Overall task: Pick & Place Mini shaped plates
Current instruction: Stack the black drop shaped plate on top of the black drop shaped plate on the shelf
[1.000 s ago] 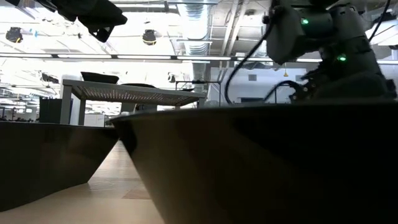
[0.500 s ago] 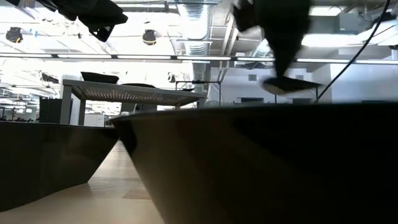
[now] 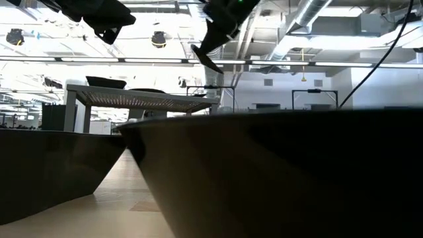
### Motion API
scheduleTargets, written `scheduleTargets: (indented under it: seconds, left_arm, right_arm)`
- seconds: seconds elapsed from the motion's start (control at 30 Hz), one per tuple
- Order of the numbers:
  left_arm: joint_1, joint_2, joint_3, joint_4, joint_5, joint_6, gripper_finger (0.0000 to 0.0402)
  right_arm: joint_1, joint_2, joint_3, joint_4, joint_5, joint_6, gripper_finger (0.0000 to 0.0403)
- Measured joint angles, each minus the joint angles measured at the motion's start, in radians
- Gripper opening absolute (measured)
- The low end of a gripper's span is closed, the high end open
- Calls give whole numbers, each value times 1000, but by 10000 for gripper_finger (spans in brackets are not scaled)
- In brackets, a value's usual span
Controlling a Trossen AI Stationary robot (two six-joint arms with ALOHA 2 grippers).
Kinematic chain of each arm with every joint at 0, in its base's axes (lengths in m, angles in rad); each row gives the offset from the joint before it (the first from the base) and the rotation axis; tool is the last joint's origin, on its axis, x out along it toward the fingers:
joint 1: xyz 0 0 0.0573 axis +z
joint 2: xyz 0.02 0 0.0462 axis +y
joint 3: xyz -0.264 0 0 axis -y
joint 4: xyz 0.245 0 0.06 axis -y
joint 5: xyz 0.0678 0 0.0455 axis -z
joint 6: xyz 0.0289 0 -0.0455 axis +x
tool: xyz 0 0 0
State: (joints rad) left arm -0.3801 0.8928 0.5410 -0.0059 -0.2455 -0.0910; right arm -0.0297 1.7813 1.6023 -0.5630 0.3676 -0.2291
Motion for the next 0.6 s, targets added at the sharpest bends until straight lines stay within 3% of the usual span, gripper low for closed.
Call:
scheduleTargets:
  seconds: [0.17,0.33,0.6]
  left_arm:
    - [0,0,0,0,0,0,78]
    - [0,0,0,7,0,0,78]
    - [0,0,-1,7,0,-3,78]
  right_arm:
    - [-74,22,99,26,-1,-175,2]
    - [-126,138,221,13,-61,-292,2]
    - [-215,299,370,-54,-53,-304,4]
